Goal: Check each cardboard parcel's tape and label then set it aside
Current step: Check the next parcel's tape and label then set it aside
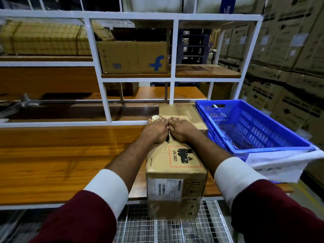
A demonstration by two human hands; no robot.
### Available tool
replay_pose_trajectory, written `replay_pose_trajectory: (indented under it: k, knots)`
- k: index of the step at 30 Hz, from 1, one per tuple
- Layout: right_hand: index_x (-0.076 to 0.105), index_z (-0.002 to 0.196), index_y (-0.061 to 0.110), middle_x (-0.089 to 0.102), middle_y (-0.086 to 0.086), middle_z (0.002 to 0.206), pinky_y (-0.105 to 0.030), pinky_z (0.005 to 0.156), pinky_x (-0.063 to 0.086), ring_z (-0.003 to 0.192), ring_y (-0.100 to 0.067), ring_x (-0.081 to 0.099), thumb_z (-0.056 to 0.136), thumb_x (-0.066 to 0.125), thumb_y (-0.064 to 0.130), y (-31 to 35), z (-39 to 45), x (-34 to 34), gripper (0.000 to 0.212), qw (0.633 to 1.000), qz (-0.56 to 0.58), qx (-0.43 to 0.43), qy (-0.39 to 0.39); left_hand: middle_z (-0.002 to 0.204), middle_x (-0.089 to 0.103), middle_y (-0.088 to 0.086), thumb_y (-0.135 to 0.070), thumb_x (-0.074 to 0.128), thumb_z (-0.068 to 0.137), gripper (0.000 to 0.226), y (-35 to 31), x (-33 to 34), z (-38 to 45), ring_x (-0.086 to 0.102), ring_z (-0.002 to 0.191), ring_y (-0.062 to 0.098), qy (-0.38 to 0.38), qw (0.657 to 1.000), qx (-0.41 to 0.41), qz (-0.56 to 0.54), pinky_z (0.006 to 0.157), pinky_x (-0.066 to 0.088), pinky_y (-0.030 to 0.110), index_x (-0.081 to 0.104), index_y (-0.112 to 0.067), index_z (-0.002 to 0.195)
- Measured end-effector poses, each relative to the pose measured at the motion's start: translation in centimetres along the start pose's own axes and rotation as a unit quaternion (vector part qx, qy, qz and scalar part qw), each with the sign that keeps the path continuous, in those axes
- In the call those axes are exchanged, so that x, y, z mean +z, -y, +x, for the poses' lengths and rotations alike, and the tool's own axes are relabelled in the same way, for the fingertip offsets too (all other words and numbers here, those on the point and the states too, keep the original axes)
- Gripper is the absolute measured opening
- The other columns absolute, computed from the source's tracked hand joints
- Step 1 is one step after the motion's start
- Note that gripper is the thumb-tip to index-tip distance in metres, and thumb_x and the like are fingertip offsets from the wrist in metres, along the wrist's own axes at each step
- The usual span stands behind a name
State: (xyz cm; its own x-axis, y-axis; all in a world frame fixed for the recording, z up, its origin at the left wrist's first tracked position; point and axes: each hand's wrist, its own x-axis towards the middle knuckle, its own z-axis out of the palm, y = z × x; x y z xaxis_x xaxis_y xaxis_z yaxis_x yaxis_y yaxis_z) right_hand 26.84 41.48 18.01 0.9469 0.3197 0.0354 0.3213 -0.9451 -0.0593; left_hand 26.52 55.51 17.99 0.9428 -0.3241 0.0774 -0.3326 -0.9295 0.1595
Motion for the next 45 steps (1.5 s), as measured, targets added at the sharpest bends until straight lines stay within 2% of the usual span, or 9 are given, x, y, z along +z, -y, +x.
replay_pose_trajectory:
  k: [4,12,18,21,25,30,34,39,45]
  knots:
    - [0.019,0.157,0.016,0.019,-0.006,0.164,-0.042,0.121,0.020,0.149,-0.022,0.020,0.106,0.023,0.034,-0.7,-0.7,-1.3,0.054,0.999,-0.009,0.027,0.030,0.161,0.026,0.003,-0.028,0.035,0.104,0.048,0.2,-1.1,-1.2,0.021,0.148,0.020,0.007,0.999,-0.020,0.025,0.120,0.002,0.056,0.032,-0.019,0.152]
    - [0.018,0.157,0.013,0.016,-0.007,0.164,-0.041,0.121,0.019,0.151,-0.022,0.015,0.106,0.025,0.037,-1.6,-2.5,-0.2,0.057,0.999,0.015,0.042,-0.004,0.162,0.024,0.001,-0.027,0.034,0.104,0.049,1.3,-0.5,-2.5,0.017,0.149,0.020,-0.017,0.999,-0.037,0.000,0.120,0.015,0.054,0.030,-0.019,0.153]
    - [0.045,0.146,0.024,0.045,-0.001,0.151,-0.040,0.111,0.038,0.132,-0.023,0.047,0.103,0.039,0.038,-0.5,-4.5,-2.0,0.046,1.000,0.007,0.007,0.003,0.149,0.045,0.002,-0.027,0.039,0.102,0.035,-0.3,-1.0,-4.3,0.037,0.139,0.018,-0.006,0.998,0.015,0.057,0.119,0.015,0.054,0.051,-0.022,0.134]
    - [0.052,0.141,0.028,0.048,0.002,0.150,-0.037,0.105,0.042,0.126,-0.024,0.053,0.101,0.041,0.042,0.9,-6.1,-1.5,0.044,1.000,0.001,-0.018,0.004,0.159,0.029,0.002,-0.034,0.032,0.105,0.047,-1.1,-0.3,-5.8,0.022,0.148,0.018,0.031,0.997,0.039,0.055,0.120,0.014,0.052,0.037,-0.020,0.149]
    - [0.052,0.142,0.031,0.044,0.002,0.152,-0.037,0.110,0.038,0.133,-0.020,0.047,0.100,0.041,0.043,0.9,-6.8,-0.1,0.044,0.997,0.043,-0.018,-0.054,0.161,0.024,-0.001,-0.033,0.031,0.105,0.048,-1.3,-0.4,-6.5,0.016,0.149,0.015,0.001,1.000,0.024,0.015,0.120,0.011,0.048,0.033,-0.021,0.152]
    - [0.047,0.144,0.040,0.030,-0.004,0.160,-0.039,0.115,0.026,0.148,-0.021,0.023,0.100,0.045,0.047,0.7,-8.4,0.4,0.044,0.989,0.121,0.022,-0.077,0.162,0.020,-0.009,-0.037,0.035,0.105,0.042,-1.1,0.8,-7.9,0.006,0.150,0.012,-0.054,0.993,-0.030,-0.105,0.122,0.012,0.047,0.043,-0.031,0.145]
    - [0.040,0.145,0.046,0.020,-0.001,0.164,-0.047,0.120,0.020,0.152,-0.023,0.005,0.104,0.035,0.046,1.3,-10.9,0.9,0.042,0.991,0.104,-0.022,-0.078,0.164,0.010,-0.010,-0.038,0.032,0.104,0.041,-1.7,1.1,-10.3,-0.002,0.150,0.011,-0.081,0.993,-0.021,-0.083,0.122,0.012,0.045,0.044,-0.037,0.143]
    - [0.044,0.144,0.044,0.023,0.003,0.163,-0.053,0.118,0.022,0.152,-0.020,0.003,0.104,0.039,0.040,1.7,-13.3,2.4,0.040,0.979,0.135,-0.033,-0.146,0.163,0.001,-0.015,-0.036,0.031,0.105,0.042,-2.4,1.6,-13.5,-0.012,0.148,0.004,-0.123,0.988,-0.010,-0.089,0.119,0.007,0.036,0.037,-0.040,0.147]
    - [0.046,0.144,0.041,0.027,0.003,0.161,-0.049,0.119,0.022,0.152,-0.017,0.002,0.104,0.042,0.037,2.0,-14.8,2.7,0.041,0.971,0.167,-0.036,-0.169,0.161,0.012,-0.020,-0.028,0.035,0.106,0.042,-2.5,2.3,-14.4,-0.008,0.146,-0.005,-0.169,0.971,0.007,-0.171,0.113,0.006,0.021,0.040,-0.035,0.147]
